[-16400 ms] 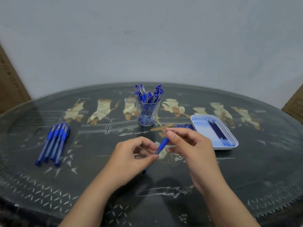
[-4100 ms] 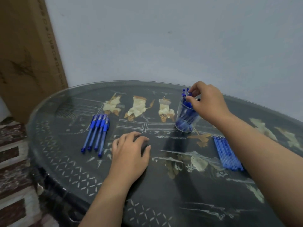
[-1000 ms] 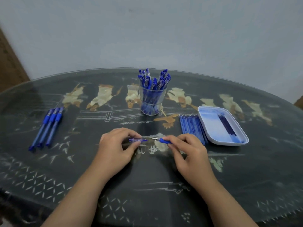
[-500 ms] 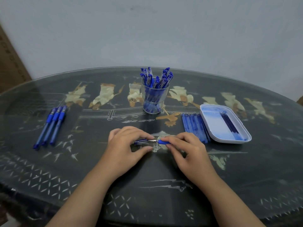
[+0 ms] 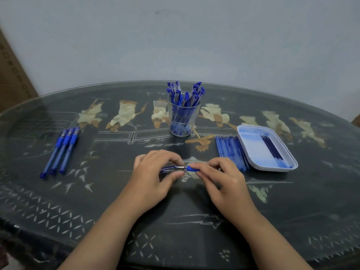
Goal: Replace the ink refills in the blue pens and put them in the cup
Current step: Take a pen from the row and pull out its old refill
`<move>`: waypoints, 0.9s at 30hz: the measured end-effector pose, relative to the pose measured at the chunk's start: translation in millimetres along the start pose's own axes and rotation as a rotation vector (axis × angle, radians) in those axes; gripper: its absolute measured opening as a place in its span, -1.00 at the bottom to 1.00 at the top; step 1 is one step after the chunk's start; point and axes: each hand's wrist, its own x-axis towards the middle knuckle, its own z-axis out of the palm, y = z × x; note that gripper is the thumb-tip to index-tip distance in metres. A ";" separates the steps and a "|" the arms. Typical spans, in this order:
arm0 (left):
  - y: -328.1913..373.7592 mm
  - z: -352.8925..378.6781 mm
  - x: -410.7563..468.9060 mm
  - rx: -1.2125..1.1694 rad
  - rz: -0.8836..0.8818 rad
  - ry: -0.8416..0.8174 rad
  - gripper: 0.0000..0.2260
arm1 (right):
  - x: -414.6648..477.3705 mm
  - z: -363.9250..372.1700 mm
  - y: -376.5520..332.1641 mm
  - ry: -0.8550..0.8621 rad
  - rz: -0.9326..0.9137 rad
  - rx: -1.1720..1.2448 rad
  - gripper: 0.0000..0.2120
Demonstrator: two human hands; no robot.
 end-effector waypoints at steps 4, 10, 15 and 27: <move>-2.2 2.5 -1.7 0.030 0.001 0.044 -0.61 | -0.5 0.9 0.5 -0.007 -0.002 -0.005 -0.74; -3.5 2.1 1.4 -0.033 0.014 0.035 -0.81 | -0.2 1.7 1.5 -0.004 0.003 0.000 -0.76; 0.1 -0.4 1.7 -0.087 -0.052 0.017 -0.64 | 0.4 0.3 0.0 -0.015 0.009 -0.011 -0.75; 6.5 -6.7 2.8 -0.266 -0.175 0.033 -0.84 | 0.7 0.0 -1.4 -0.019 0.007 -0.020 -0.74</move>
